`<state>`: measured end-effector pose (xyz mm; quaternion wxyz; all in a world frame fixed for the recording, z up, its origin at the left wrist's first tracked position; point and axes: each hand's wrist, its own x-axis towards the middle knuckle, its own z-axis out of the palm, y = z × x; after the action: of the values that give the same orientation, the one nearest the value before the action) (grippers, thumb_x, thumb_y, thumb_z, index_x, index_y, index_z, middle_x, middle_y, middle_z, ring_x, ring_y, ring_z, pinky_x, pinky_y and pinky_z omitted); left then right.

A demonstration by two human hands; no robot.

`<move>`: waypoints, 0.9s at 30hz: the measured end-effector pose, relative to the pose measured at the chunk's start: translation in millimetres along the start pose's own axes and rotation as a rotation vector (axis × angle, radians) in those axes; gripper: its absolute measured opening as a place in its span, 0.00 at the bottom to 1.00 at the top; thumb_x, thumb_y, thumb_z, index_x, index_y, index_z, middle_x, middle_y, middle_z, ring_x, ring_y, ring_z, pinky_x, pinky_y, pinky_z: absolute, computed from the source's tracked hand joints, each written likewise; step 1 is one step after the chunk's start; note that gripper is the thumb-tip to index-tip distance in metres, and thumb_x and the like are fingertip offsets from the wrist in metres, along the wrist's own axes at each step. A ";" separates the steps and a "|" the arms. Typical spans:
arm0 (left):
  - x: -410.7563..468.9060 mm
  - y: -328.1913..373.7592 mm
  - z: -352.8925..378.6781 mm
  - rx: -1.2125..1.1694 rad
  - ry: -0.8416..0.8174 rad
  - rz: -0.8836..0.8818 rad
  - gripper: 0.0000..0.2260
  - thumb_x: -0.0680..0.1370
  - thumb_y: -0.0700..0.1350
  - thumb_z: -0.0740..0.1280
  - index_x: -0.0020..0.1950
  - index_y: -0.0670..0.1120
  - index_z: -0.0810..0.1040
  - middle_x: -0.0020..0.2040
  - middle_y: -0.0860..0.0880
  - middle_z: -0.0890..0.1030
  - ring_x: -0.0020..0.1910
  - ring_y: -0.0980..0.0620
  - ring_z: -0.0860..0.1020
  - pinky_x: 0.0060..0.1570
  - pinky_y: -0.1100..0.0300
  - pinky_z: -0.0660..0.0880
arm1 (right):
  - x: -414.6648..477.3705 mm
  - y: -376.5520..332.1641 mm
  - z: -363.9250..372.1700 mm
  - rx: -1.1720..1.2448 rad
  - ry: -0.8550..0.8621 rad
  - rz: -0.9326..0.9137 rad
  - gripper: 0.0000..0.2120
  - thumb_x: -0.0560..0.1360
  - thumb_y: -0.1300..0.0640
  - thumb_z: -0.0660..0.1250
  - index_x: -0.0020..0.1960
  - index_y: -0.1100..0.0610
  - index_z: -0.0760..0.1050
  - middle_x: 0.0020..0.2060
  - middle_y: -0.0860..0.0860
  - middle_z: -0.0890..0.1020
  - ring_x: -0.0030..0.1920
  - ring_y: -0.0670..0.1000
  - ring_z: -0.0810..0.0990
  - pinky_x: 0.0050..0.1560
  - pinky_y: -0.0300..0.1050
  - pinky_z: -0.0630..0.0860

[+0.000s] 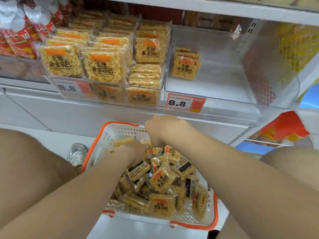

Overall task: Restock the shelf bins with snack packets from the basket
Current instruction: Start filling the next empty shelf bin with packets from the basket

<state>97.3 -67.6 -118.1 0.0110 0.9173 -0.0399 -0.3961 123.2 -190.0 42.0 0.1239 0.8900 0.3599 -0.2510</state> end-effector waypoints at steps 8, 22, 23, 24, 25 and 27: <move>1.5 19.6 9.0 -0.058 0.071 0.029 0.25 0.84 0.43 0.67 0.80 0.46 0.64 0.70 0.45 0.75 0.54 0.47 0.79 0.54 0.53 0.77 | 6.6 -10.9 -2.0 -0.006 0.010 -0.055 0.09 0.80 0.64 0.63 0.59 0.59 0.74 0.42 0.52 0.73 0.37 0.51 0.75 0.34 0.46 0.74; -34.8 -3.0 -36.2 -0.407 0.398 -0.044 0.09 0.78 0.36 0.65 0.44 0.47 0.82 0.42 0.49 0.80 0.40 0.51 0.77 0.41 0.56 0.76 | -16.6 4.0 -26.4 -0.027 0.064 -0.039 0.07 0.79 0.68 0.61 0.44 0.59 0.71 0.39 0.54 0.72 0.31 0.53 0.71 0.28 0.45 0.67; -43.5 -1.5 -43.1 -0.443 0.428 -0.036 0.09 0.77 0.36 0.66 0.42 0.48 0.82 0.41 0.51 0.81 0.38 0.54 0.77 0.41 0.59 0.75 | -18.8 6.0 -26.2 -0.029 0.059 -0.039 0.10 0.79 0.68 0.61 0.41 0.59 0.69 0.37 0.54 0.72 0.30 0.53 0.69 0.28 0.45 0.65; -53.0 -0.2 -50.3 -0.473 0.462 -0.030 0.11 0.76 0.36 0.67 0.37 0.49 0.81 0.38 0.53 0.81 0.36 0.57 0.76 0.40 0.61 0.74 | -20.8 8.1 -25.8 -0.023 0.055 -0.040 0.11 0.80 0.67 0.61 0.39 0.58 0.68 0.36 0.54 0.72 0.30 0.53 0.68 0.27 0.44 0.64; -63.2 1.3 -57.2 -0.510 0.488 -0.022 0.14 0.75 0.36 0.68 0.32 0.50 0.79 0.34 0.55 0.80 0.34 0.57 0.77 0.38 0.62 0.73 | -22.8 9.5 -25.1 -0.014 0.050 -0.041 0.12 0.81 0.65 0.61 0.39 0.58 0.68 0.35 0.53 0.73 0.30 0.52 0.68 0.27 0.43 0.64; -85.5 2.5 -69.4 -0.624 0.505 -0.013 0.16 0.74 0.36 0.68 0.28 0.50 0.79 0.29 0.55 0.82 0.32 0.56 0.82 0.32 0.65 0.74 | -27.4 10.6 -25.1 0.018 0.038 -0.063 0.14 0.82 0.57 0.65 0.39 0.57 0.69 0.35 0.52 0.74 0.30 0.51 0.70 0.28 0.43 0.65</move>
<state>89.3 -63.9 -8.3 0.2959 0.9386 0.0920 -0.1514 122.8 -203.3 78.3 0.1012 0.8839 0.3877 -0.2411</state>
